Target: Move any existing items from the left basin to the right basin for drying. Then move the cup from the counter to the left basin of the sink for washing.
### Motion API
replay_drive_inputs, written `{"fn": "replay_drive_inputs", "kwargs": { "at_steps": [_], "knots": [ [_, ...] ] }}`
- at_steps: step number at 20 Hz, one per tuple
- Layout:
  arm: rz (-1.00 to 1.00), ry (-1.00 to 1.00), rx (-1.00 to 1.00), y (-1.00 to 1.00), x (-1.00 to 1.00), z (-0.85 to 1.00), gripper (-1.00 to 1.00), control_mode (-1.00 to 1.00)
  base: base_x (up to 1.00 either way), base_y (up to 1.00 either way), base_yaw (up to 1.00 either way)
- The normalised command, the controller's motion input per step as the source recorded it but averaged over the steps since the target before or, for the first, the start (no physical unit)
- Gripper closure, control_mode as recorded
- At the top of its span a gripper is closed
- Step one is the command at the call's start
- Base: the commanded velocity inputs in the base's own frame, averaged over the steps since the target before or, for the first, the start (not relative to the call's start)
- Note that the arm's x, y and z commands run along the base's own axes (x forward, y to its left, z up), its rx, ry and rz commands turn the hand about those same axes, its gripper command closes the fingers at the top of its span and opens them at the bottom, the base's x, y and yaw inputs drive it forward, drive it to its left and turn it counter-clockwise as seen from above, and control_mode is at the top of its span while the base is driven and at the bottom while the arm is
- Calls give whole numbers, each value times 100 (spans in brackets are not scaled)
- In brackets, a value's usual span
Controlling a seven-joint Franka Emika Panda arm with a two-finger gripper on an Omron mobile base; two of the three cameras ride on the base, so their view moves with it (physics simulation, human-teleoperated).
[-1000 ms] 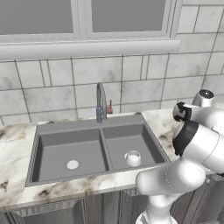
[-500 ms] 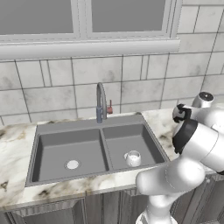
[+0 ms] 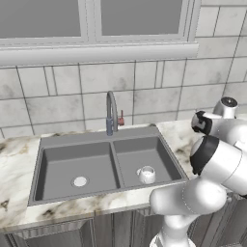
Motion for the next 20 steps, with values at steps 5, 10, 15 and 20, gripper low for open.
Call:
{"fn": "replay_drive_inputs", "kwargs": {
  "at_steps": [5,10,15,20],
  "knots": [
    [0,0,-1,-4,12,10,-100,-100,0,0,0],
    [0,0,0,-10,27,1,-100,-100,0,0,0],
    [0,2,0,-8,26,0,-100,-100,0,0,0],
    [0,1,0,-9,7,-8,-100,-100,0,0,0]
  ]
}}
